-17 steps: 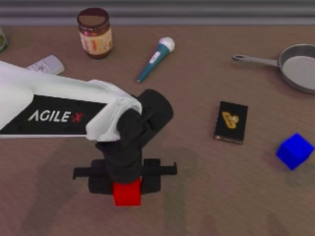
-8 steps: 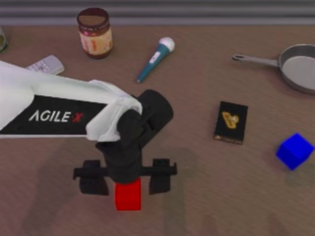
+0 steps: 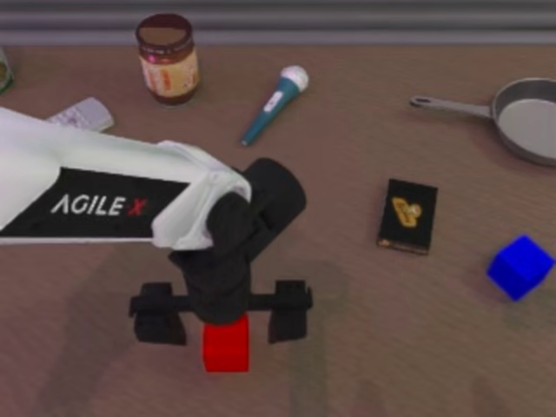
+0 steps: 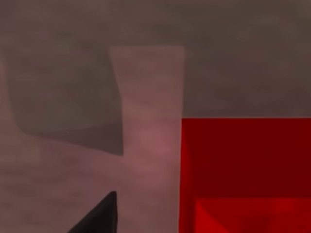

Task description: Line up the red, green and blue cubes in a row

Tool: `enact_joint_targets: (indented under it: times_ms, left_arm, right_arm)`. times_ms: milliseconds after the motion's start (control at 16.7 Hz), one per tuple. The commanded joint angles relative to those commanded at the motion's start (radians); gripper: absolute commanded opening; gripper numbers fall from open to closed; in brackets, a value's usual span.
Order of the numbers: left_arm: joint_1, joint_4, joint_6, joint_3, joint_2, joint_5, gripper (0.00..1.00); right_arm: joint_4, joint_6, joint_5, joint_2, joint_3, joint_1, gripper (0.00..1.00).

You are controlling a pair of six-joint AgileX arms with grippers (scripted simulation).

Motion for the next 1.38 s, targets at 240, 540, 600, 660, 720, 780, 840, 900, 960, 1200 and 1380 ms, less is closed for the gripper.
enact_joint_targets:
  times_ms: [240, 540, 600, 660, 720, 780, 840, 900, 960, 1200, 1380]
  left_arm:
    - [0.006, -0.111, -0.006, 0.061, -0.046, -0.006, 1.00]
    - [0.015, -0.263, -0.007, 0.140, -0.121, 0.000, 1.00]
    - [0.015, -0.265, -0.007, 0.142, -0.122, 0.000, 1.00]
    - [0.015, -0.265, -0.007, 0.142, -0.122, 0.000, 1.00]
    - [0.015, -0.265, -0.007, 0.142, -0.122, 0.000, 1.00]
    - [0.010, -0.262, -0.007, 0.139, -0.119, -0.001, 1.00]
    - [0.010, -0.262, -0.006, 0.140, -0.118, -0.001, 1.00]
    - [0.013, -0.265, 0.004, 0.148, -0.113, -0.001, 1.00]
    - [0.018, -0.270, 0.026, 0.163, -0.101, -0.001, 1.00]
    - [0.072, -0.311, 0.213, 0.281, -0.014, -0.002, 1.00]
    - [0.140, -0.355, 0.441, 0.403, 0.079, 0.000, 1.00]
  right_arm:
    - [0.000, 0.000, 0.000, 0.000, 0.000, 0.000, 1.00]
    - [0.000, 0.000, 0.000, 0.000, 0.000, 0.000, 1.00]
    - [0.000, 0.000, 0.000, 0.000, 0.000, 0.000, 1.00]
    - [0.000, 0.000, 0.000, 0.000, 0.000, 0.000, 1.00]
    - [0.000, 0.000, 0.000, 0.000, 0.000, 0.000, 1.00]
    - [0.000, 0.000, 0.000, 0.000, 0.000, 0.000, 1.00]
    - [0.000, 0.000, 0.000, 0.000, 0.000, 0.000, 1.00]
    - [0.000, 0.000, 0.000, 0.000, 0.000, 0.000, 1.00]
    - [0.000, 0.000, 0.000, 0.000, 0.000, 0.000, 1.00]
    - [0.000, 0.000, 0.000, 0.000, 0.000, 0.000, 1.00]
    - [0.000, 0.000, 0.000, 0.000, 0.000, 0.000, 1.00]
